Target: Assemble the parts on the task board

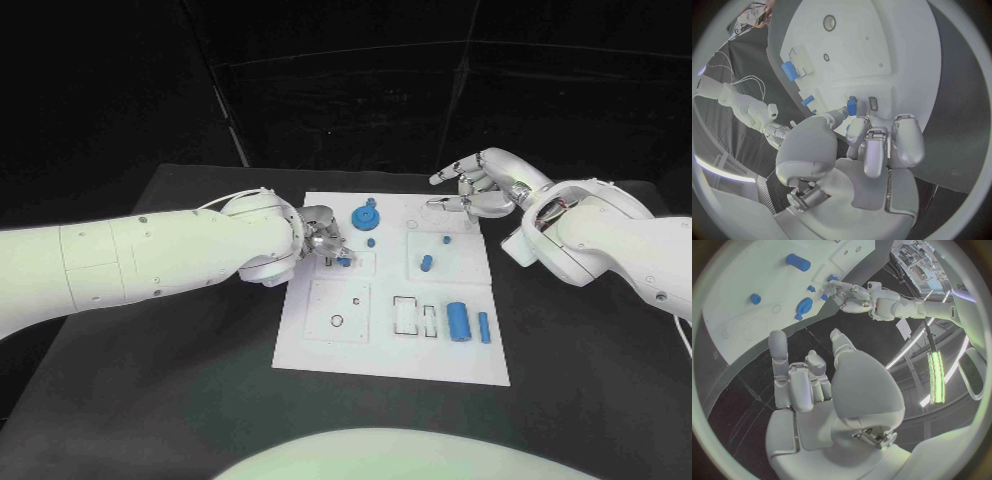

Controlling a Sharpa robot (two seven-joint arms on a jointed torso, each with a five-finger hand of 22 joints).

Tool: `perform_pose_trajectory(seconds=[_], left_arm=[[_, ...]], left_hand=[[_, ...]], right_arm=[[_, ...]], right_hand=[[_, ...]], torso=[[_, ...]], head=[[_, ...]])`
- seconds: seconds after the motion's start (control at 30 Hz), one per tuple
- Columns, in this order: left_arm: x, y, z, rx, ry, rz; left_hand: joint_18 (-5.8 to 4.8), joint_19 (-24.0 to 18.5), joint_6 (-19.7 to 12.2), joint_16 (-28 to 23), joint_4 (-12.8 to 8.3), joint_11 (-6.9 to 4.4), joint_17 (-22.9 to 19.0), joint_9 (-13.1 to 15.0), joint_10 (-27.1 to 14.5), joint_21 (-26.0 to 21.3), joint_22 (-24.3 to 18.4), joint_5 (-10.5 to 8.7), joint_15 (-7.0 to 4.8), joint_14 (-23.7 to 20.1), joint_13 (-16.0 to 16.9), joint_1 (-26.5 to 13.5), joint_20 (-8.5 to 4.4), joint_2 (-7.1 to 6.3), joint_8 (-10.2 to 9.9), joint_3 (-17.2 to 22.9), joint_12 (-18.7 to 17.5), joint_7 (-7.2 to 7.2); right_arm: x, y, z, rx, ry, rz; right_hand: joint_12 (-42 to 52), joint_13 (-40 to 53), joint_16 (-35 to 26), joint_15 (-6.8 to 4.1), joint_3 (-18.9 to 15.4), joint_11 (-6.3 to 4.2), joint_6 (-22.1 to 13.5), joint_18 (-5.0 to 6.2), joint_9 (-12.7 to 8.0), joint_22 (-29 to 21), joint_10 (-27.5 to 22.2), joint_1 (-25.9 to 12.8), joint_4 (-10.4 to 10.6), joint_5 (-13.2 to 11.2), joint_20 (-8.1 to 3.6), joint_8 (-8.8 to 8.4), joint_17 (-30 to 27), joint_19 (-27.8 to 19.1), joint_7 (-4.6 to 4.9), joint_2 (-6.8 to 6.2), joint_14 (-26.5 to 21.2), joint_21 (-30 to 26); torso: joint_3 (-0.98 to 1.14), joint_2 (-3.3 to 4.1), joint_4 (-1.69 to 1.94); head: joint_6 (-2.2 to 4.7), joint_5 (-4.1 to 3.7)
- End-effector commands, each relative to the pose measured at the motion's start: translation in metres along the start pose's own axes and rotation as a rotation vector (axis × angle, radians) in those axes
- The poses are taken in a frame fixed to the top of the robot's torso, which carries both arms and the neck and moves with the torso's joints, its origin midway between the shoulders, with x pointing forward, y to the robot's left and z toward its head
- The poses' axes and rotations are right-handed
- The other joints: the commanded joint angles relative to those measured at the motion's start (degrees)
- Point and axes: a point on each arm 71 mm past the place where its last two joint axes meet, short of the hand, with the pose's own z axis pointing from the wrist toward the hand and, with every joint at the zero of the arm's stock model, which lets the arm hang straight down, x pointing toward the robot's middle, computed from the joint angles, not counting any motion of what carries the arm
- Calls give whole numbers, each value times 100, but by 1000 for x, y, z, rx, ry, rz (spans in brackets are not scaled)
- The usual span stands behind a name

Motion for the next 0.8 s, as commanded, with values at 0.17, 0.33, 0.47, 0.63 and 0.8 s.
perform_pose_trajectory(seconds=[0.17, 0.33, 0.47, 0.63, 0.8], left_arm=[[3, -1, 0, 1, 32, 33], [3, -2, 0, 0, 34, 35], [3, -2, 1, -3, 34, 35], [2, -1, 2, -10, 37, 38], [3, -2, 3, -12, 42, 42]], left_hand=[[-43, 41, -13, 36, -799, 9, 1509, 9, 27, 22, 7, 18, -37, 595, 7, -15, -2, 45, 32, 848, 2, -44], [-43, 41, -13, 36, -799, 9, 1509, 9, 27, 22, 7, 18, -37, 595, 7, -15, -2, 45, 32, 848, 2, -44], [-43, 41, -13, 36, -799, 9, 1509, 9, 27, 22, 7, 18, -37, 595, 7, -15, -2, 45, 32, 848, 2, -44], [-43, 40, -12, 36, -807, 10, 1509, 23, 29, 20, 6, 17, -36, 595, 3, -37, -2, 17, 48, 857, -2, -44], [-44, 42, 19, 36, -775, 5, 1509, 55, 44, 22, 15, 17, -38, 595, 11, -129, -3, -31, 93, 828, 6, -56]], right_arm=[[0, 2, 1, -13, 9, -5], [1, 2, 1, -14, 10, -5], [1, 2, 1, -14, 10, -5], [1, 2, 1, -14, 10, -5], [1, 3, 1, -15, 10, -5]], right_hand=[[9, -5, -21, -1, -27, -27, -21, 61, -3, -5, 22, 7, 2, 24, -9, 26, -9, 9, -18, 38, 211, -36], [9, -5, -21, -1, -27, -27, -21, 61, -3, -5, 22, 7, 2, 24, -9, 26, -9, 9, -18, 38, 211, -36], [9, -5, -21, -1, -27, -27, -21, 61, -3, -5, 22, 7, 2, 24, -9, 26, -9, 9, -18, 38, 211, -36], [9, -5, -21, -1, -27, -27, -21, 61, -3, -5, 22, 7, 2, 24, -9, 26, -9, 9, -18, 38, 211, -36], [9, -5, -21, -1, -27, -27, -21, 61, -3, -5, 22, 7, 2, 24, -9, 26, -9, 9, -18, 38, 211, -36]], torso=[[-4, 3, 3], [-4, 3, 5], [-2, 3, 1], [0, -1, -1], [0, 3, 0]], head=[[-12, -3], [-12, -1], [-17, -1], [-24, -7], [-33, -10]])
